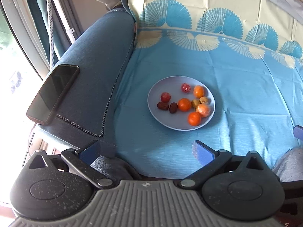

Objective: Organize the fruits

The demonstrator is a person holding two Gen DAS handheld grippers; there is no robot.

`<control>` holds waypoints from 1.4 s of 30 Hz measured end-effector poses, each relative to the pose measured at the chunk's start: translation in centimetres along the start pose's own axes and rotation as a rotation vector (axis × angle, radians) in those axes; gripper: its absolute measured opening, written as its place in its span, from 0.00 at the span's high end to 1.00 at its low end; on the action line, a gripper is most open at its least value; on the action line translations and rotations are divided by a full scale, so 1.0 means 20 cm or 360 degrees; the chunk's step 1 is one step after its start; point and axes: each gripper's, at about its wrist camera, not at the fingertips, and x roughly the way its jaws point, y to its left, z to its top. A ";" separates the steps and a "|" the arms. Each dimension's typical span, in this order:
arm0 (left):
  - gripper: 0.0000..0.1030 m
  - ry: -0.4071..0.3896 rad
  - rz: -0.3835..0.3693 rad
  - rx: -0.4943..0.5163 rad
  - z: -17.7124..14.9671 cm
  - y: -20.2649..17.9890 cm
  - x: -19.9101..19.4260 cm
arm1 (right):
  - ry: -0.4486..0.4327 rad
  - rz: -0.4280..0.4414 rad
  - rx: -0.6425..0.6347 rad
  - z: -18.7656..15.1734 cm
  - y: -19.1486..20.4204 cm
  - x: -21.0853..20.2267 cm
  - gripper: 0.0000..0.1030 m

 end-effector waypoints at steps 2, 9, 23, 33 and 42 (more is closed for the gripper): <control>0.00 0.0019 -0.0020 -0.0014 0.00 0.02 0.01 | 0.0001 -0.0006 -0.0002 0.00 0.00 0.00 0.01; 0.00 -0.0008 0.0037 0.0004 0.00 0.01 0.01 | 0.0010 -0.0018 -0.0003 0.00 0.00 0.01 0.01; 0.00 0.0011 0.0037 0.0021 -0.01 0.00 0.01 | 0.0011 -0.0012 -0.0012 0.01 0.00 0.01 0.01; 0.00 0.0019 0.0034 0.0016 -0.01 0.00 0.01 | 0.0010 -0.0011 -0.0021 0.02 0.01 0.01 0.01; 0.00 0.0022 0.0026 0.0016 -0.02 -0.01 0.01 | 0.0004 -0.0015 -0.0016 0.03 0.01 0.01 0.01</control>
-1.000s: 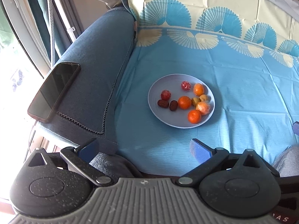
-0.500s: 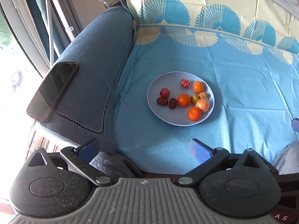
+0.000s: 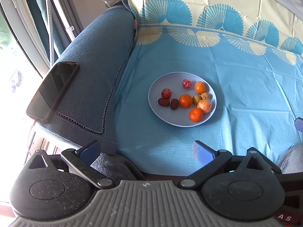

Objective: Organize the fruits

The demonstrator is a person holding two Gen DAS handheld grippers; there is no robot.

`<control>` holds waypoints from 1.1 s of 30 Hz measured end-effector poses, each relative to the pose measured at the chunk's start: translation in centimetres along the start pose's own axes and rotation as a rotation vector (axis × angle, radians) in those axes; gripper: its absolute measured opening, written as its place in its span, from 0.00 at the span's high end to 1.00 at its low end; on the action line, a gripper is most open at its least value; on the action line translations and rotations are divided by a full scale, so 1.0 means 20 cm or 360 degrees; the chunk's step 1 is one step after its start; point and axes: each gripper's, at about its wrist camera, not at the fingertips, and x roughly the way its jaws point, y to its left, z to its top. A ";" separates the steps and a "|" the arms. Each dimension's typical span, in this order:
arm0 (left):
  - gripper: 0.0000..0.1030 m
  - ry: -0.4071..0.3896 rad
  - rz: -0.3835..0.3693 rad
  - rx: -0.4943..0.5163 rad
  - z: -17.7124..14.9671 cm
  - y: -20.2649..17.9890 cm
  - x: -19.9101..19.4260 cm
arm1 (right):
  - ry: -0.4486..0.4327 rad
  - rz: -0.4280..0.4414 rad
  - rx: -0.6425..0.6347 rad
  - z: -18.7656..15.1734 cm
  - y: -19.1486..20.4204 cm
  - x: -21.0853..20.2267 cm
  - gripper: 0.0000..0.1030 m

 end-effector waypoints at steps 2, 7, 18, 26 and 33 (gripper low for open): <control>0.00 0.0000 -0.0002 -0.0004 0.00 0.00 0.00 | -0.0002 0.0000 -0.0002 0.00 0.00 0.00 0.01; 0.00 0.0000 -0.0006 -0.0004 0.00 0.00 0.00 | 0.0000 0.0000 -0.0002 0.01 0.00 0.00 0.01; 0.00 -0.0021 0.0014 0.0007 -0.01 -0.01 -0.01 | -0.0005 -0.0009 -0.0003 0.02 0.00 0.01 0.01; 0.00 -0.0016 0.0013 0.0011 -0.01 -0.01 0.00 | -0.0004 -0.0007 -0.0007 0.02 0.01 0.02 0.01; 0.00 0.0028 -0.0027 -0.0016 -0.01 0.01 0.04 | 0.0008 -0.0004 -0.0018 0.02 0.01 0.03 0.01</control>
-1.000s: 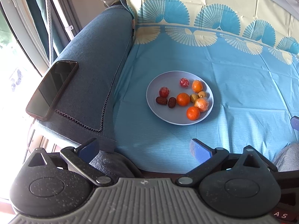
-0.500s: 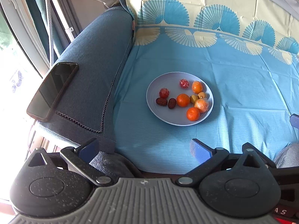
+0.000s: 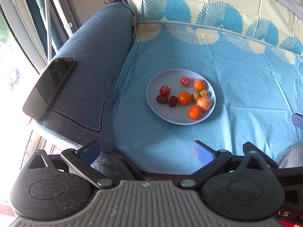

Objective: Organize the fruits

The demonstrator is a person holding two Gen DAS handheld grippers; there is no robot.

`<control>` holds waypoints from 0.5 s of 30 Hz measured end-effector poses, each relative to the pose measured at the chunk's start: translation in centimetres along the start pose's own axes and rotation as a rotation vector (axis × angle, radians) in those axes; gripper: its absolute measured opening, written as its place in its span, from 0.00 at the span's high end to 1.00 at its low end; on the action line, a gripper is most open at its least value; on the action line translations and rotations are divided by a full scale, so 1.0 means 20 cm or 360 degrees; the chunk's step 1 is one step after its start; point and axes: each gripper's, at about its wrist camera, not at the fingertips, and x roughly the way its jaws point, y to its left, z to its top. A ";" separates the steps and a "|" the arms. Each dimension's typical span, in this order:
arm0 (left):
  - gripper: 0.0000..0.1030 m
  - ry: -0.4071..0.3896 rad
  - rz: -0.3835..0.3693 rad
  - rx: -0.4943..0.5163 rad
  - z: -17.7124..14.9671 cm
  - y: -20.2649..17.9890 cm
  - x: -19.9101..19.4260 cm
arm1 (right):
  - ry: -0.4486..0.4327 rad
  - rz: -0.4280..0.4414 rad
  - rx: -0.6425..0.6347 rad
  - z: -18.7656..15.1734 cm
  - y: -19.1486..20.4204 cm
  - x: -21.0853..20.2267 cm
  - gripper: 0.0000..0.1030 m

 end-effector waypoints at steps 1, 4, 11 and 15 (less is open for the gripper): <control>0.00 0.0003 0.0000 -0.0004 0.00 0.00 0.01 | 0.0002 0.0000 -0.0001 0.00 0.00 0.00 0.01; 0.00 0.0011 -0.0005 -0.0012 0.01 0.01 0.02 | 0.0009 -0.0004 -0.0003 0.01 0.00 0.01 0.01; 0.00 0.0018 -0.0005 -0.0009 0.01 0.02 0.04 | 0.0023 0.0000 -0.0011 0.02 0.01 0.04 0.01; 0.00 0.0019 0.0001 -0.0007 0.01 0.01 0.04 | 0.0030 0.0002 -0.0012 0.02 0.02 0.06 0.01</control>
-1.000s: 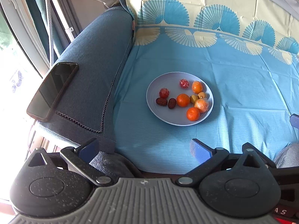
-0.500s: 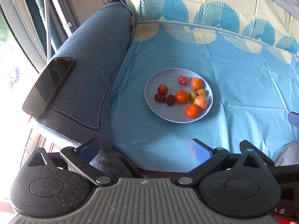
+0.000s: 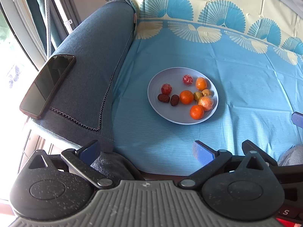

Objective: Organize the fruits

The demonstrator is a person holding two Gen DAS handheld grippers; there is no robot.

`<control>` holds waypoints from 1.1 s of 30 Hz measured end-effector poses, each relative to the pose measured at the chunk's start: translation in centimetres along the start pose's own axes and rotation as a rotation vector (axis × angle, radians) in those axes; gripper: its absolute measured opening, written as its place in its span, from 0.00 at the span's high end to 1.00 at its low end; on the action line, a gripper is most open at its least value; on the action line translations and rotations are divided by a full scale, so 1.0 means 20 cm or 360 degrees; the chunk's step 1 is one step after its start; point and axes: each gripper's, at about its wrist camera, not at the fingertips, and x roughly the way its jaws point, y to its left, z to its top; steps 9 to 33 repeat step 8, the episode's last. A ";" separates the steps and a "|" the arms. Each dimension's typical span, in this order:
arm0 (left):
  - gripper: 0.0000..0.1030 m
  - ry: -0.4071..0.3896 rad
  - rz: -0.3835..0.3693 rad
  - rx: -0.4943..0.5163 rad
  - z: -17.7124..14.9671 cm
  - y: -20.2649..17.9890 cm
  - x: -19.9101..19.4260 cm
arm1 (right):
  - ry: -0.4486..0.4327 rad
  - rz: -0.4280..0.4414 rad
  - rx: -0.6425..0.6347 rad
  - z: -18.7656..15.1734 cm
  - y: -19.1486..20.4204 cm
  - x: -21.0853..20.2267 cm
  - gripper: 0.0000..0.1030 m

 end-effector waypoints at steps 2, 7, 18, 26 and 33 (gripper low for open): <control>0.00 -0.0005 0.0004 0.0009 0.00 0.00 0.00 | 0.0005 0.0000 0.0002 0.00 0.00 0.01 0.01; 0.00 0.0006 0.0027 -0.0009 -0.01 0.00 0.00 | 0.0006 0.0014 0.0001 0.00 0.00 0.00 0.01; 0.00 0.0011 0.0026 -0.0014 0.00 0.00 0.00 | 0.0002 0.0017 0.0003 -0.01 0.00 0.00 0.01; 0.00 0.0011 0.0026 -0.0014 0.00 0.00 0.00 | 0.0002 0.0017 0.0003 -0.01 0.00 0.00 0.01; 0.00 0.0011 0.0026 -0.0014 0.00 0.00 0.00 | 0.0002 0.0017 0.0003 -0.01 0.00 0.00 0.01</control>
